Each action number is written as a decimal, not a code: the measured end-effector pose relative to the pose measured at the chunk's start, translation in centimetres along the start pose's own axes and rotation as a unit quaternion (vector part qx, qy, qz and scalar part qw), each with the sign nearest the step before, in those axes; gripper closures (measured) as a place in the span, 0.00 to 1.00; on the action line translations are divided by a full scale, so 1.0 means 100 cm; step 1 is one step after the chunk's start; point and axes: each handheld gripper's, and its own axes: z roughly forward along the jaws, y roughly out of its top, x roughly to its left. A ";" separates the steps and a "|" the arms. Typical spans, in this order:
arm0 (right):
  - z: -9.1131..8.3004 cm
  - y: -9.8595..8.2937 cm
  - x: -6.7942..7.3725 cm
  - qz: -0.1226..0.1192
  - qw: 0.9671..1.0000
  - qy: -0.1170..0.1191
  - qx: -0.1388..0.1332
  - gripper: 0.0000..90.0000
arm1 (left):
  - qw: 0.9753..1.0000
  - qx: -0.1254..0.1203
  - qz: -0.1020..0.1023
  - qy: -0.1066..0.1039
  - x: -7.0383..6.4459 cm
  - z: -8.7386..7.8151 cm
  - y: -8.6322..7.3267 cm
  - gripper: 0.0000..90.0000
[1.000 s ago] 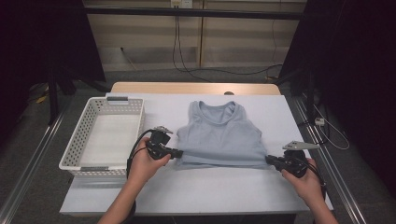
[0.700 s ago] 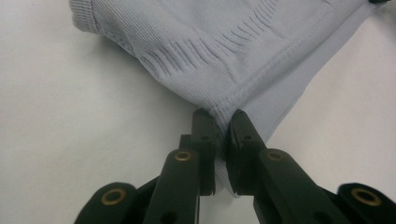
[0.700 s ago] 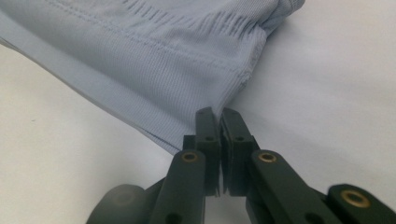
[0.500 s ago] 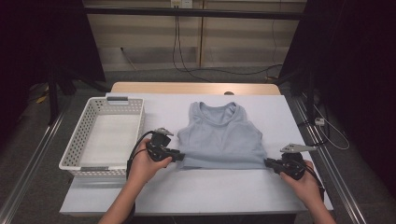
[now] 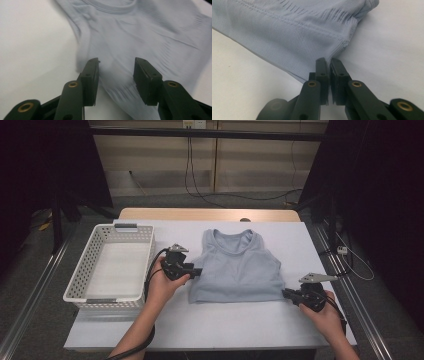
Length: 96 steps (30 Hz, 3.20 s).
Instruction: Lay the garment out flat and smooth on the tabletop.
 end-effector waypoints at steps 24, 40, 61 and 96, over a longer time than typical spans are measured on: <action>0.003 0.002 0.000 -0.008 1.000 0.003 0.002 0.96 | 0.999 0.023 -0.003 0.023 0.013 0.021 0.019 0.96; 0.006 0.003 0.003 -0.008 1.000 -0.004 -0.002 0.95 | 0.999 0.013 -0.027 0.030 0.017 0.020 0.014 0.79; 0.004 0.002 0.002 0.002 1.000 -0.004 -0.004 0.96 | 1.000 0.017 -0.009 0.007 -0.009 -0.012 -0.012 0.36; 0.004 -0.002 0.007 0.001 1.000 -0.014 -0.003 0.96 | 0.996 0.087 -0.011 -0.032 -0.021 -0.017 -0.045 0.96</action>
